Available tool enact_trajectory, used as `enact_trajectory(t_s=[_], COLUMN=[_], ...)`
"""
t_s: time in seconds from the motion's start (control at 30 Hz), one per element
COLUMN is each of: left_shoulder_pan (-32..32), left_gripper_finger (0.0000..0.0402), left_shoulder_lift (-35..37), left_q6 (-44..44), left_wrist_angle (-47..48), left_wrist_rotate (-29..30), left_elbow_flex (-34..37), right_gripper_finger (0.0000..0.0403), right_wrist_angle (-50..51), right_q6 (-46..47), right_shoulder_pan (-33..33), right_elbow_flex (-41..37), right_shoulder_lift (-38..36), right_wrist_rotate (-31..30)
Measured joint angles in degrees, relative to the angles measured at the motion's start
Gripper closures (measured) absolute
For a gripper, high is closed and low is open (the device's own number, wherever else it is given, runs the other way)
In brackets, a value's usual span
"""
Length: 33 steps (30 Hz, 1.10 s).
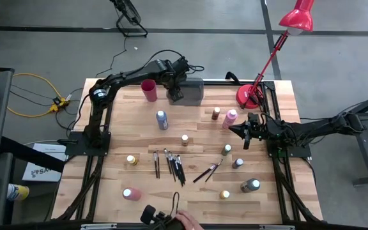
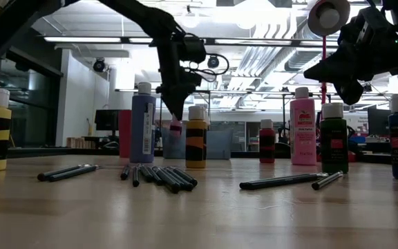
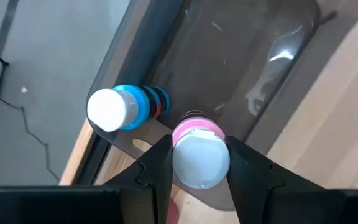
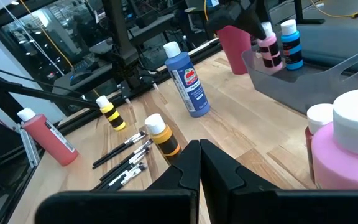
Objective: Pick & Place Paint Supplies
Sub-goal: Put the pink paint bottle into the black bin
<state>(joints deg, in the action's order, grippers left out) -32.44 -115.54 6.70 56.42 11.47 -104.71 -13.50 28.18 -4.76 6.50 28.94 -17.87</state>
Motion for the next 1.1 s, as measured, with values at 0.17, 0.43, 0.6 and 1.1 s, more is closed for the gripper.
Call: enact_trajectory(t_s=[0.17,0.43,0.6,1.1], left_shoulder_pan=[-0.82,-1.80,-2.15,-2.47], left_gripper_finger=[0.0281,0.0281,0.0281,0.0281], left_shoulder_lift=[-0.98,-0.97,-0.92,-2.01], left_q6=[-1.20,-2.87,-3.09,-4.17], left_wrist_angle=[-0.11,-2.31,-2.41,-3.13], left_wrist_rotate=[-0.61,-1.33,-1.94,-2.43], left_elbow_flex=[0.11,1.25,1.25,1.33], right_gripper_finger=[0.0400,0.0400,0.0400,0.0400], right_wrist_angle=[-0.01,0.01,0.01,0.01], right_q6=[0.00,0.02,0.01,0.00], right_shoulder_pan=[0.00,0.01,-0.01,0.01], right_elbow_flex=[0.00,0.00,0.00,0.00], right_shoulder_lift=[-0.01,-0.01,0.01,-0.01], right_wrist_rotate=[0.00,0.00,0.01,0.00])
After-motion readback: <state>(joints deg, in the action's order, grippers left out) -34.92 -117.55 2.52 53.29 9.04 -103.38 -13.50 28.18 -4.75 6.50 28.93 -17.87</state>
